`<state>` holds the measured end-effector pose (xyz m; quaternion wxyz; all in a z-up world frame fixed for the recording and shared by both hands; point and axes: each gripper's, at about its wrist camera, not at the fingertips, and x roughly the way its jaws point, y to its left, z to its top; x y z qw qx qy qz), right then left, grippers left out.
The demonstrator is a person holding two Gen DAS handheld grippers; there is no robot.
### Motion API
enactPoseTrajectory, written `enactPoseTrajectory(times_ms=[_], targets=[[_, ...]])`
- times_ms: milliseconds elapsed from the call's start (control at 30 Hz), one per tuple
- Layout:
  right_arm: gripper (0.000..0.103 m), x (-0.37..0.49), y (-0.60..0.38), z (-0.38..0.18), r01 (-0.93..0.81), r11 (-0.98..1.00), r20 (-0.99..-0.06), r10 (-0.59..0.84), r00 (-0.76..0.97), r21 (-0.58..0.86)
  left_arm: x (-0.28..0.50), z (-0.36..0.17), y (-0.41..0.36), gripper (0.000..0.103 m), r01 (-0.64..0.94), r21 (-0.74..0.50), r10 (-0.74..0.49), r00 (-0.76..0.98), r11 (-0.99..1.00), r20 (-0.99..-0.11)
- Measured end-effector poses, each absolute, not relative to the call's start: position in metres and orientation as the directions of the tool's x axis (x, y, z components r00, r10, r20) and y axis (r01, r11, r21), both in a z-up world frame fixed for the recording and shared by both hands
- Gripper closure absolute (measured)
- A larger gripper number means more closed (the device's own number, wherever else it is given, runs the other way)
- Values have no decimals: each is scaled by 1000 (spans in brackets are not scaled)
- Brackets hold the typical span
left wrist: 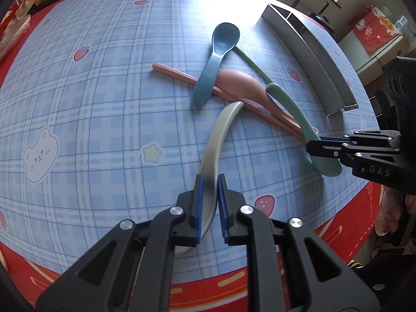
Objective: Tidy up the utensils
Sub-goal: 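Lift and carry both spoons toward the steel tray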
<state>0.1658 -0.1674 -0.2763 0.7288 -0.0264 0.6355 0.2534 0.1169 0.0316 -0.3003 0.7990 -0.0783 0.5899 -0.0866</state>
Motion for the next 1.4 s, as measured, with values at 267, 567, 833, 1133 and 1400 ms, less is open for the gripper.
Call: enactPoseTrajectory(times_ms=[267, 567, 833, 1133, 1400], targets=[[95, 157, -181, -276, -379, 869, -930, 364, 59, 316, 112, -303, 44, 93, -35, -392, -370, 265, 919, -890], [95, 155, -185, -276, -368, 869, -924, 379, 61, 332, 104, -311, 58, 85, -98, -404, -366, 269, 910, -891], [95, 156, -188, -276, -357, 868, -918, 392, 62, 346, 101, -309, 53, 85, -78, -369, -334, 285, 926, -898], [95, 154, -191, -269, -360, 861, -909, 410, 76, 358, 98, -298, 54, 88, -85, -383, -342, 304, 920, -889], [95, 155, -189, -259, -372, 855, -902, 422, 92, 362, 94, -280, 50, 88, -69, -388, -345, 335, 919, -877]])
